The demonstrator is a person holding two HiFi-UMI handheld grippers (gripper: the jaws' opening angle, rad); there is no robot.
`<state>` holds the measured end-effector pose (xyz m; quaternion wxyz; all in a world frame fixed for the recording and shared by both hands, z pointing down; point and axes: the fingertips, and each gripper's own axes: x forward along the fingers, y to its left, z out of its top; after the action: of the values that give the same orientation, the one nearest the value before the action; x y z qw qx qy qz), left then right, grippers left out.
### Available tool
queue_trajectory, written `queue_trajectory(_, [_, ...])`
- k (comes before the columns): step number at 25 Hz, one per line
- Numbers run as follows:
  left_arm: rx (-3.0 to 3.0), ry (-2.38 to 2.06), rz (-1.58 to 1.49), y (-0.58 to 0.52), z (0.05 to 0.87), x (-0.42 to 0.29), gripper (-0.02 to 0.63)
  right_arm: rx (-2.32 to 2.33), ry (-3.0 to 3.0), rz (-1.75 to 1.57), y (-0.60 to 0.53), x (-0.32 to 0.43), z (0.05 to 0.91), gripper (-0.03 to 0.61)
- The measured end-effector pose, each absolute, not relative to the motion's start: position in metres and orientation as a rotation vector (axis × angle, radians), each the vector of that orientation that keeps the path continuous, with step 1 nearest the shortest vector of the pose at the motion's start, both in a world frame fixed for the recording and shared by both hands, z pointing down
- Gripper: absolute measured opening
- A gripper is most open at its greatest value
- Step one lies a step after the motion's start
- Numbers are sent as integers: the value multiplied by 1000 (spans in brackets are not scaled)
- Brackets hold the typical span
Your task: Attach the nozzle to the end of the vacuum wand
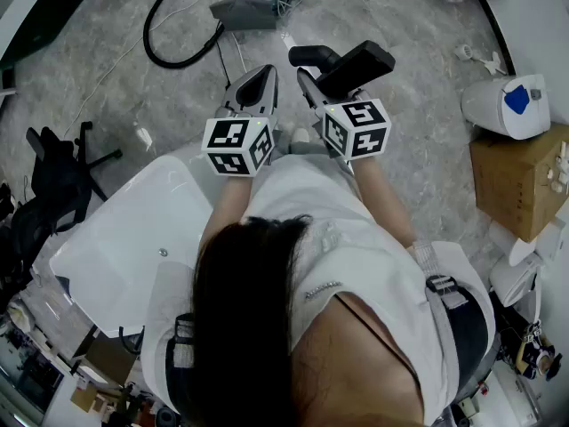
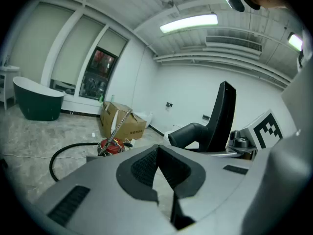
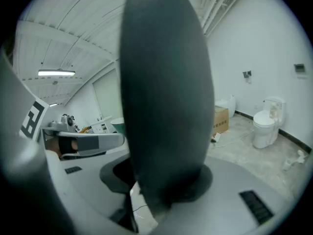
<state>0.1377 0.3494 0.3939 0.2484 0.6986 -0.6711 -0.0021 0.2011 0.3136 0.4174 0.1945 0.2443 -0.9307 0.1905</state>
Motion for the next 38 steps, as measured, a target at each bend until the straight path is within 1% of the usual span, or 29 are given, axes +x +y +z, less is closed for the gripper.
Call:
queue_trajectory(9, [1880, -1861, 9, 356, 399, 128, 2, 661, -2597, 521, 322, 193, 423, 170])
queue_trajectory(14, [1870, -1855, 16, 357, 405, 119, 2, 634, -2597, 584, 323, 185, 424, 172])
queue_trajectory(30, [1925, -1823, 16, 330, 406, 55, 2, 794, -2604, 540, 293, 137, 417, 172])
queue_trajectory(38, [1967, -1795, 42, 315, 405, 47, 2, 841, -2596, 545, 281, 130, 414, 172])
